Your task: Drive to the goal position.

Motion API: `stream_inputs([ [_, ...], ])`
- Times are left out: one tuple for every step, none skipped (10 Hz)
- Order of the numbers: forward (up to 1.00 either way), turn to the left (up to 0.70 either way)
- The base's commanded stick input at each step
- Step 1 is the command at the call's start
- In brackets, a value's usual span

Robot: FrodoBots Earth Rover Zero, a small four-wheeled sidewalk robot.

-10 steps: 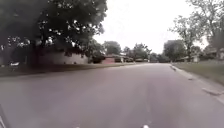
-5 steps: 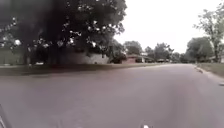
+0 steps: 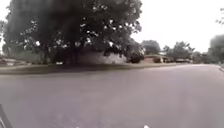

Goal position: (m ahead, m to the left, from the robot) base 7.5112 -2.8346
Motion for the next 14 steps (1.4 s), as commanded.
stream_inputs([
  [0.50, 0.00],
  [0.50, 0.00],
  [0.50, 0.00],
  [0.50, 0.00],
  [0.50, 0.00],
  [0.50, 0.00],
  [0.50, 0.00],
  [0.50, 0.00],
  [0.57, 0.00],
  [0.67, 0.00],
  [0.70, 0.00],
  [0.77, 0.00],
  [0.85, 0.00],
  [0.92, 0.00],
])
